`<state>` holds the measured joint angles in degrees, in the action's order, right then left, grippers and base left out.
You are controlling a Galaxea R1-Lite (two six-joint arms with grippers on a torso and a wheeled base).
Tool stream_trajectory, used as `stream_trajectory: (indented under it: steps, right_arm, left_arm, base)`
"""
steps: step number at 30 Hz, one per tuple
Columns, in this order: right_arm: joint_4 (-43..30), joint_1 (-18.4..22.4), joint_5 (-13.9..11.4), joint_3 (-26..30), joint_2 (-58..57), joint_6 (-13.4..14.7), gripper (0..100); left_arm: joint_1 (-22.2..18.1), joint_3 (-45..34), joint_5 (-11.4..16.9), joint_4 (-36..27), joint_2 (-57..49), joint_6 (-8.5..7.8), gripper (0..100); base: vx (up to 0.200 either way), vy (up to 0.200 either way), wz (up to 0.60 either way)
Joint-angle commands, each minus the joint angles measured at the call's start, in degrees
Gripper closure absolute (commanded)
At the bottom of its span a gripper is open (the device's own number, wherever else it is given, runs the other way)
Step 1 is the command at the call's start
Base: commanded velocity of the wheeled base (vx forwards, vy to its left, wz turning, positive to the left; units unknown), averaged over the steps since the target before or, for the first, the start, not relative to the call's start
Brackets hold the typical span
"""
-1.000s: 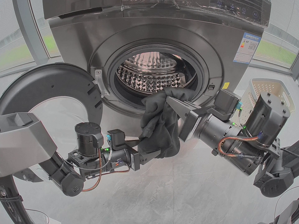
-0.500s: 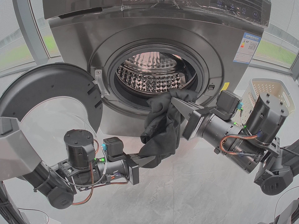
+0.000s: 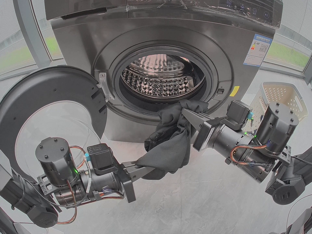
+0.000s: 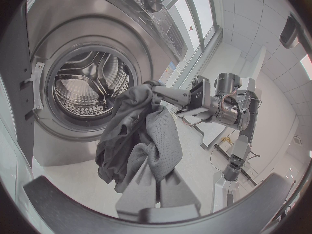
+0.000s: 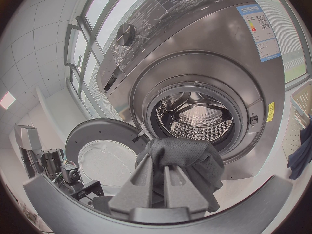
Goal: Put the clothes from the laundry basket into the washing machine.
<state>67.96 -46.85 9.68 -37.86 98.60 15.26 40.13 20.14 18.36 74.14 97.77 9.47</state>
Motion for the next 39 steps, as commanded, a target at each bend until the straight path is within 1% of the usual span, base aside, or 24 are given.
stream_trajectory:
  steps: [1,2,3,7,10,12,14,15,16,17,20,21,23,26,28,31,39]
  right_arm:
    - [0.1,0.1,0.2,0.1,0.0,0.1,100]
    - [0.1,0.2,0.2,0.1,0.0,0.3,100]
    - [0.0,0.2,0.2,0.2,0.0,0.5,0]
    - [-0.6,0.7,0.0,1.6,0.2,0.4,0]
    - [-0.6,0.7,0.0,2.7,0.2,0.4,0]
    - [-0.7,0.7,0.0,4.2,0.2,0.2,0]
    - [-0.7,0.7,0.0,4.6,0.3,0.1,0]
    - [-0.7,0.8,0.0,5.8,0.2,0.0,0]
    - [-0.7,0.8,0.0,5.8,0.2,0.0,0]
    - [-0.6,0.9,0.1,6.6,0.2,-0.1,0]
    - [-0.6,1.1,0.1,7.1,0.2,-0.1,0]
    - [-0.6,1.1,0.1,7.2,0.2,-0.1,0]
    - [-0.5,1.0,0.1,7.7,0.2,-0.2,0]
    - [-0.4,1.0,0.1,8.7,0.2,-0.3,0]
    - [-0.2,1.0,0.1,9.2,0.2,-0.3,0]
    - [-0.2,1.0,0.0,9.7,0.3,-0.4,0]
    - [-0.1,-0.1,-0.7,11.7,2.4,-0.3,0]
  left_arm:
    - [0.0,-0.1,0.0,0.8,-1.4,0.11,100]
    - [0.0,-0.1,0.0,1.3,-1.7,0.20,100]
    - [0.1,-0.1,0.0,1.4,-1.9,0.37,100]
    - [0.0,1.5,-0.4,1.7,-2.8,0.81,100]
    - [-0.2,3.2,-0.5,1.6,-2.8,0.81,100]
    - [-0.4,5.1,-1.2,1.7,-2.6,0.81,100]
    - [-0.4,5.4,-1.6,1.7,-2.4,0.81,100]
    - [-0.3,6.7,-2.8,1.7,-2.1,0.90,100]
    - [-0.3,6.7,-2.8,1.7,-2.1,0.90,100]
    - [-0.4,7.5,-3.8,1.7,-1.9,0.90,100]
    - [-0.8,9.5,-5.1,1.8,-1.0,0.99,100]
    - [-0.8,10.1,-5.6,1.9,-0.7,1.25,100]
    - [-0.9,11.7,-7.5,2.3,0.1,1.69,100]
    - [-1.1,13.3,-10.1,3.1,1.3,1.69,100]
    - [-1.4,14.1,-11.0,3.9,1.7,1.78,100]
    - [-2.5,15.4,-11.1,4.6,2.1,1.78,100]
    - [-3.1,18.2,-11.2,4.5,1.5,1.95,100]
  base:
    - [0.000,0.000,0.00]
    - [0.000,0.000,0.00]
    - [0.000,0.000,0.00]
    - [0.000,0.000,0.00]
    - [0.000,0.000,0.00]
    - [0.000,0.000,0.00]
    - [0.000,0.000,0.00]
    - [0.000,0.000,0.00]
    - [0.000,0.000,0.00]
    - [0.000,0.000,0.00]
    - [0.000,0.000,0.00]
    - [0.000,0.000,0.00]
    - [0.000,0.000,0.00]
    - [0.000,0.000,0.00]
    - [0.000,0.000,0.00]
    - [0.000,0.000,0.00]
    - [0.000,0.000,0.00]
